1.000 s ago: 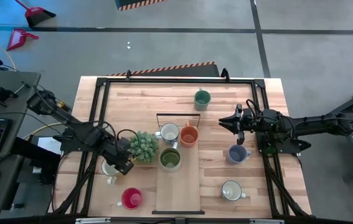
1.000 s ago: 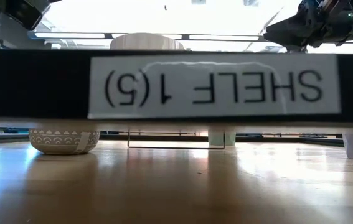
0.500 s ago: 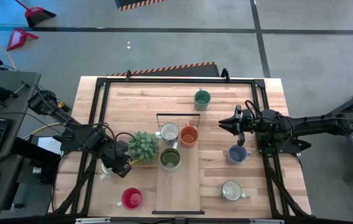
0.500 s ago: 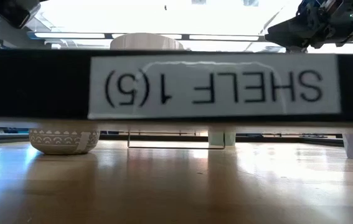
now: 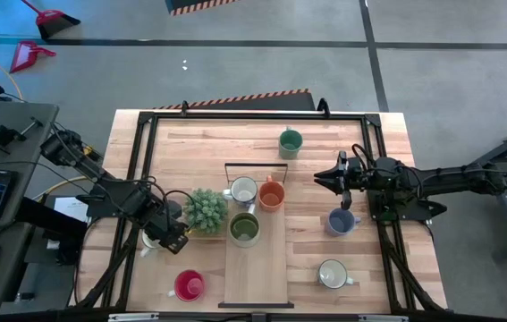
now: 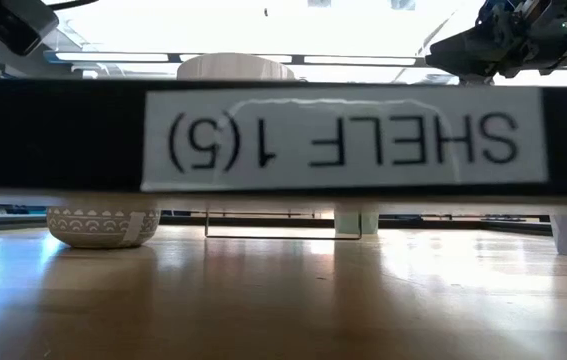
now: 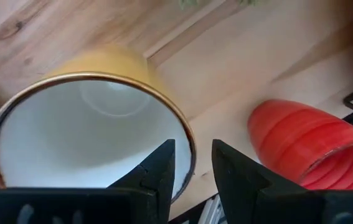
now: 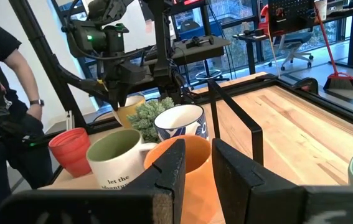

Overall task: Place coffee mugs
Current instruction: Put the yellow mug on the shelf

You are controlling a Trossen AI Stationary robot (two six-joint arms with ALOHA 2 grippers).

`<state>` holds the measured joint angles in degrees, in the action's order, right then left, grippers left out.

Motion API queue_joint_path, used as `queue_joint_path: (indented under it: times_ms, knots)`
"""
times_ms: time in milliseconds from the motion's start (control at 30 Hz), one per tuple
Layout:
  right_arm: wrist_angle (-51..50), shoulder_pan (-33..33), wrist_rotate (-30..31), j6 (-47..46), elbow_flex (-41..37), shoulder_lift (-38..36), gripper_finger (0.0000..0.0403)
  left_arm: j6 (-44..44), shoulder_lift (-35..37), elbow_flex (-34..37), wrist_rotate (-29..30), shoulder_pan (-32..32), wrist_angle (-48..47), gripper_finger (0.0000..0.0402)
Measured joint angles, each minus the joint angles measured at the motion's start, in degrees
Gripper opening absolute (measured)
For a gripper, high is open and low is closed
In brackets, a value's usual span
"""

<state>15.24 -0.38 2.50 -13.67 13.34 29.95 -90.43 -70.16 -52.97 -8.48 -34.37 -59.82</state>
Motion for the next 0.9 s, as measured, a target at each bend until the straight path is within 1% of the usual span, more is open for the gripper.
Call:
queue_joint_path:
  times_ms: [500,900]
  knots:
    - [0.01,0.00,0.02,0.00,0.00,0.02,0.0067,1.05,-7.91,-0.07,0.04,0.02,-2.11,0.0094]
    - [0.01,0.00,0.04,0.00,0.00,0.00,0.0067,1.64,-8.75,-0.07,0.12,0.02,-1.91,0.0090]
